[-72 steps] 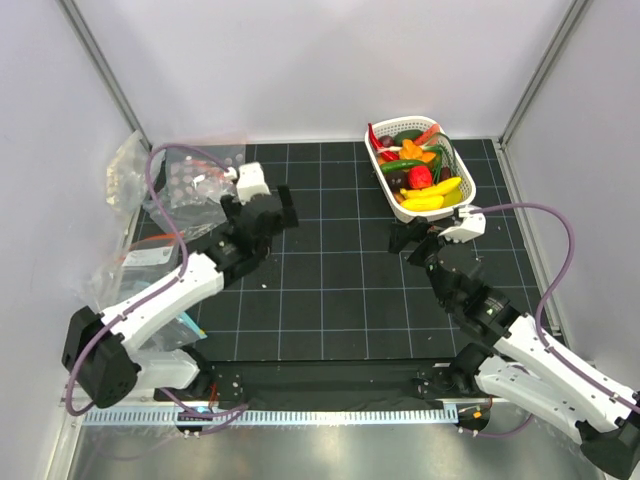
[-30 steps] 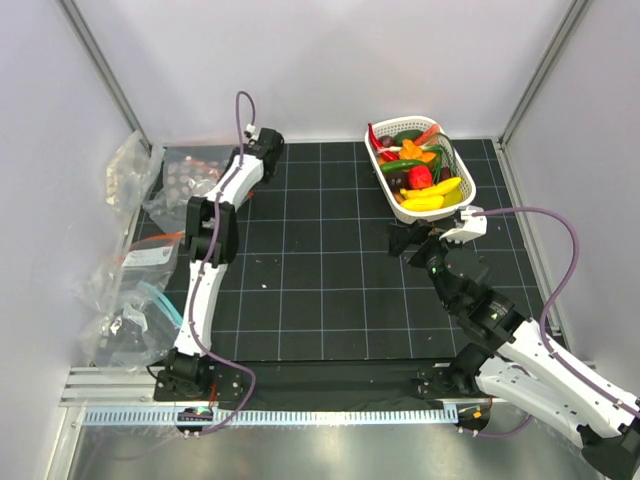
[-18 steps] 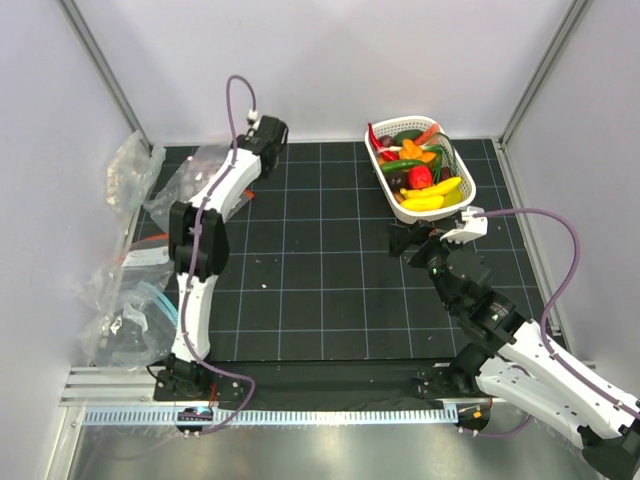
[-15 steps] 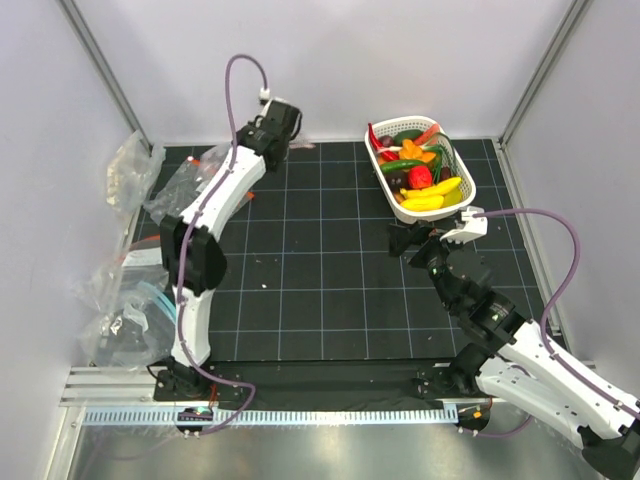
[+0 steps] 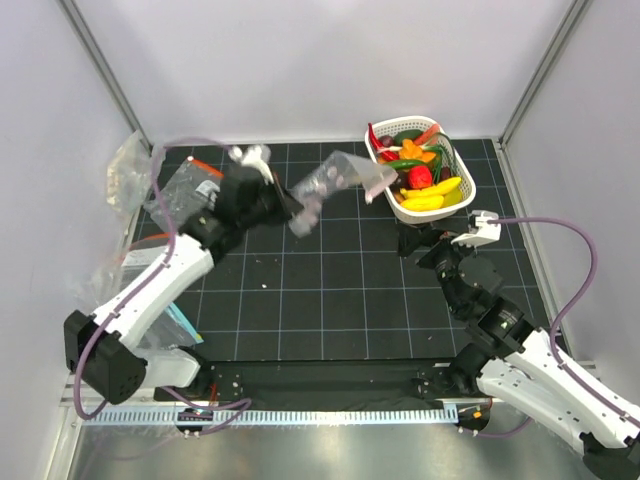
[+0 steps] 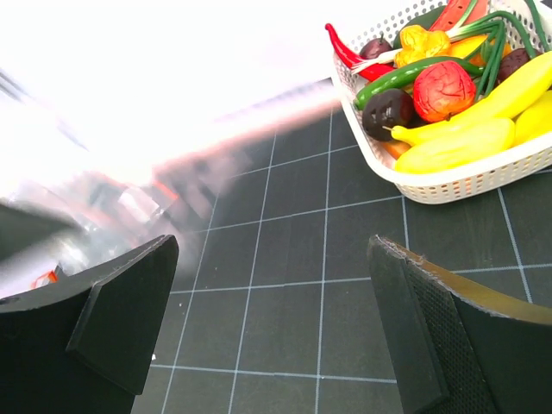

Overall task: Place the food in the zip-top bag and seal the zipper
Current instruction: Pick up the zipper food storage bag at the center of the board.

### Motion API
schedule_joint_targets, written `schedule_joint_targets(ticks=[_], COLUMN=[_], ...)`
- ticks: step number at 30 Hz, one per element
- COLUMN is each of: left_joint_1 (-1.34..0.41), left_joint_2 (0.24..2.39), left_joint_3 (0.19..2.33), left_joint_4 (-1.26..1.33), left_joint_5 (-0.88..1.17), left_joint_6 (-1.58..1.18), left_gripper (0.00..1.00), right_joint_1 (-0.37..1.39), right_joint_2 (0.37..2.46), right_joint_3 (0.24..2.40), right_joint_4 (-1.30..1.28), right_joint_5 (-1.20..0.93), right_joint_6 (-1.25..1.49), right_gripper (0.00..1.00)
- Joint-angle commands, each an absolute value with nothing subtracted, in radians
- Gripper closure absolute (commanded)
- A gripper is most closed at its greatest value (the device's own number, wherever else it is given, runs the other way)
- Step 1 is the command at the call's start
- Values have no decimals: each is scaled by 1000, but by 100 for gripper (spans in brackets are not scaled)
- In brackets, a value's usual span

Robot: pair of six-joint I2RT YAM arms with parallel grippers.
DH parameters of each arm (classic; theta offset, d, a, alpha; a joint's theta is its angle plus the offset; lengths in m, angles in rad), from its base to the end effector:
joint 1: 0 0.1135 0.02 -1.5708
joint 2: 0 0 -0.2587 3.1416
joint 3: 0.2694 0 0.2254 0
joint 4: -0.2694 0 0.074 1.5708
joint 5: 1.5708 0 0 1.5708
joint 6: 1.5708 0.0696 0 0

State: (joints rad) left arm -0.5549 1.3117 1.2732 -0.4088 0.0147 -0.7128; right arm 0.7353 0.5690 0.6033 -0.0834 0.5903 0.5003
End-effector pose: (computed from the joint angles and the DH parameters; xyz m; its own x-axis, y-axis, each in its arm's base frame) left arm 0.2567 -0.1603 0.3530 -0.6300 -0.3788 -0.6780 0.1667 0.7867 -0.5944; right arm 0.1363 0.0711 0.3138 -0.1015 0.4456 -0.8895 -0.1098 0.8836 0.4551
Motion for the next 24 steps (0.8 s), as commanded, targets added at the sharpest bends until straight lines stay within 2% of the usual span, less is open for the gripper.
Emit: schedule_joint_targets(ticks=[1,6,10,18,24], left_joint_1=[-603,-607,-607,-615,-614], left_joint_2=[1324,1431,1404,1275,1331], left_joint_3=[1004,979,971,976,999], left_joint_4=[-5,-49,-78,-192,-204], left_joint_5=[212,264,296,86,110], left_joint_6=[-931,-792,-726,-597,-609], left_gripper=[100,100,100,96,97], right_joint_1=[733,733,733,733,733], right_joint_2=[539,551,589,656,722], right_joint_3=[588,571,594,612,614], right_joint_4=[-32,-5,-23,-37,-103], right_joint_5=[638,618,604,621,698], right_joint_6=[488,476,483,528,771], right_gripper=[0,0,0,0,1])
